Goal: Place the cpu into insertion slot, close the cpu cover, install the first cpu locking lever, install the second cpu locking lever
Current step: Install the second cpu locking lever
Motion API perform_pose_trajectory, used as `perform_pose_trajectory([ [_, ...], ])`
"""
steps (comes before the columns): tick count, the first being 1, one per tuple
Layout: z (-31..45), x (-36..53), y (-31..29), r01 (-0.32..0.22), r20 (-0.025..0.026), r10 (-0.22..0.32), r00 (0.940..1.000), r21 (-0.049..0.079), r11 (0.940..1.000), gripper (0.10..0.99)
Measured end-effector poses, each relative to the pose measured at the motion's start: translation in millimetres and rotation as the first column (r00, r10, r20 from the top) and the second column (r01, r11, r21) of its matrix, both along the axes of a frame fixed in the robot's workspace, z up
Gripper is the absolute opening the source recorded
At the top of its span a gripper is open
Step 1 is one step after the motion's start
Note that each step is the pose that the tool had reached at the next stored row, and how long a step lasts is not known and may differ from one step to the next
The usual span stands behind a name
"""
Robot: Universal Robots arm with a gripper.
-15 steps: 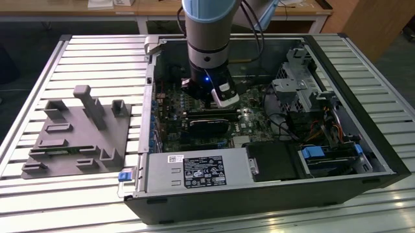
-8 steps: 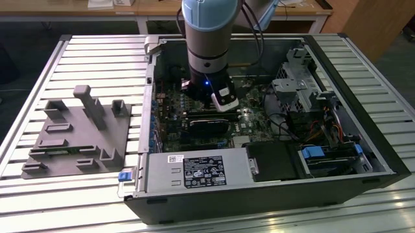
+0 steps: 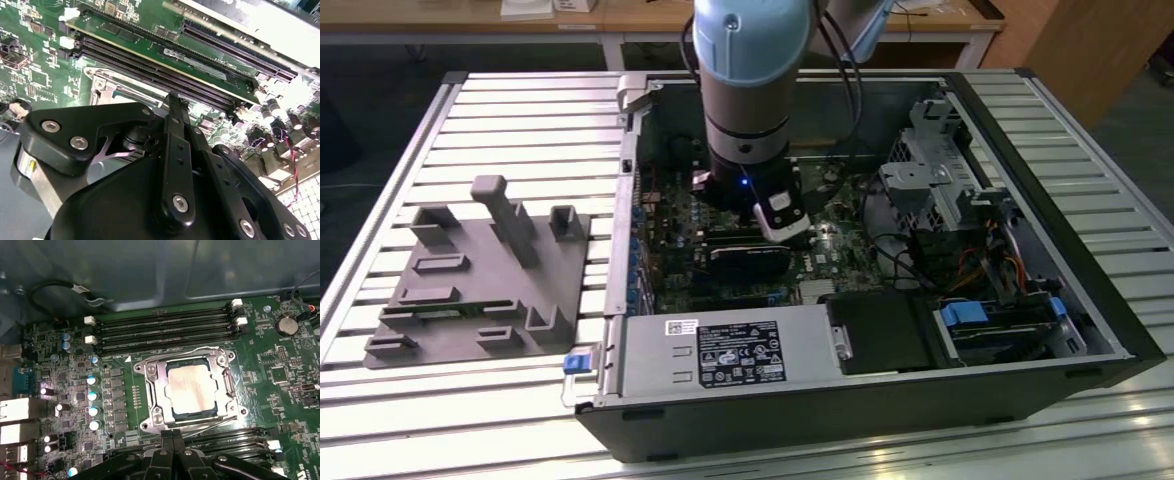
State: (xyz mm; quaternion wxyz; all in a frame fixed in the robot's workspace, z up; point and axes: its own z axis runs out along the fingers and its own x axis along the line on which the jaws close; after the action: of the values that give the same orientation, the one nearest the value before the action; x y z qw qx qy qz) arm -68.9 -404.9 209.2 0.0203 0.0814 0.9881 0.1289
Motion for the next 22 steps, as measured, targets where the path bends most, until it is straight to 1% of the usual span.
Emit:
perform_pose_trajectory([
  [2,-0.9,-1.7,-2.4,-0.001,0.0,0.001,1.0,0.008,1.0,0.106],
  [5,-2.3,-3.9,-5.3,-0.001,-0.0001,0.001,1.0,0.014,0.9999,0.106],
  [9,-4.9,-6.0,-5.7,-0.002,0.0001,0.002,1.0,0.025,0.9997,0.106],
  [16,-8.9,-11.7,-5.7,-0.006,0.0,0.006,1.0,0.03,0.9995,0.106],
  [22,-12.1,-18.9,-5.4,-0.01,0.0,0.01,0.9999,0.032,0.9994,0.106],
])
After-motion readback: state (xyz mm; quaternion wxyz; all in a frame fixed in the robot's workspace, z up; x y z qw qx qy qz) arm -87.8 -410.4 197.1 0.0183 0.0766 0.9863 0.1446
